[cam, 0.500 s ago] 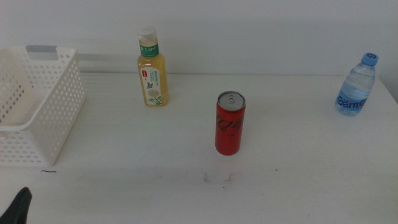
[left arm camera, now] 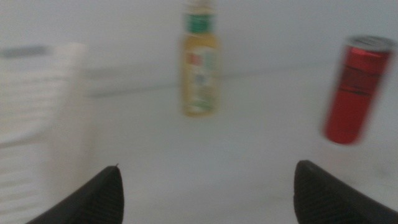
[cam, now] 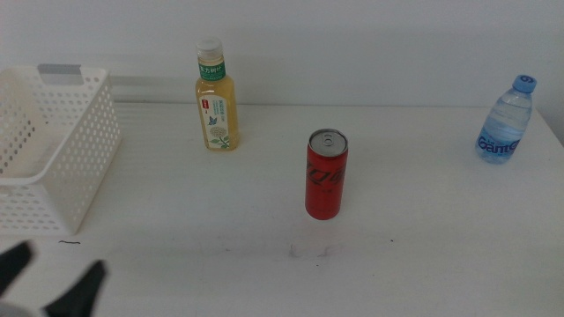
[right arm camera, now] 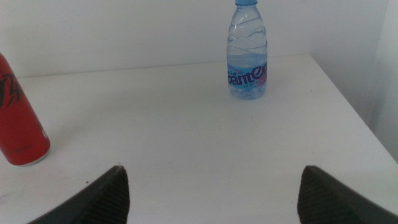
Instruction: Use arms to grab the bottles and put them into the dustbin to the left of the table.
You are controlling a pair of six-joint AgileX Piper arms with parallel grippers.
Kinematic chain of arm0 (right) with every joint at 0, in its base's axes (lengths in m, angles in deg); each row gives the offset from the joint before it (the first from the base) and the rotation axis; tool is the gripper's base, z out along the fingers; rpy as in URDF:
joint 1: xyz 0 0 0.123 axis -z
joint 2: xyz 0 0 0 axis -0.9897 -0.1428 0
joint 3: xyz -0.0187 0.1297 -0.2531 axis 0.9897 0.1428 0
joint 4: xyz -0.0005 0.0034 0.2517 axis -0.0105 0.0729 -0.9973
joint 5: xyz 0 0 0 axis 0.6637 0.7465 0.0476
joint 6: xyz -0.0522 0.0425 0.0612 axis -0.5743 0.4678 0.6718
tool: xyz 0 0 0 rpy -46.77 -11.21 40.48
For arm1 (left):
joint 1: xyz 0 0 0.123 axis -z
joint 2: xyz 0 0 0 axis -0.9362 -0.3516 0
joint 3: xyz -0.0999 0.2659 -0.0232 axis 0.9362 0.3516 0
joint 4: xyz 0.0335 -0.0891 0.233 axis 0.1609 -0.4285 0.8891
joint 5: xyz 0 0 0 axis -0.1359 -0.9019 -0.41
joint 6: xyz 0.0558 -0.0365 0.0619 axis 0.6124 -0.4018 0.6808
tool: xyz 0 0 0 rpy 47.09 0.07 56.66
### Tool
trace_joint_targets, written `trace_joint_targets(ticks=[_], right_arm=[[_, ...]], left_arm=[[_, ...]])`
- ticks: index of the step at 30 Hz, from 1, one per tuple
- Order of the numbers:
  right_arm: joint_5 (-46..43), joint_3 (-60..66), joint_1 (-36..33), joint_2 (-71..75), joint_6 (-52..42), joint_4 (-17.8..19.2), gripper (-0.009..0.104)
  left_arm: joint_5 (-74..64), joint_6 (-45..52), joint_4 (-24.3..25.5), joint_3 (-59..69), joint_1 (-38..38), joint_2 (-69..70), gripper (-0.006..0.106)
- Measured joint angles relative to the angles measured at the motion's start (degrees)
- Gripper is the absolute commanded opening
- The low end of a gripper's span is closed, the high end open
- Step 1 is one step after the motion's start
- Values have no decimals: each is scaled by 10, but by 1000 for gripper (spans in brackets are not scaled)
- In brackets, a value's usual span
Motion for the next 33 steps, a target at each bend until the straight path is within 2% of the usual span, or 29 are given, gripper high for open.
trace_joint_targets(ticks=[7,11,14,19,33], right_arm=[[0,0,0,0,0,0,91],[0,0,0,0,0,0,91],[0,0,0,0,0,0,91],[0,0,0,0,0,0,91],[0,0,0,0,0,0,91]], left_arm=[[320,-18,-30,0,201,-329,94],[515,-23,-46,0,268,-501,94],[629,-36,-50,-1,285,-606,94],[662,-79,-48,-2,289,-689,94],[668,-88,-35,-2,289,-700,94]])
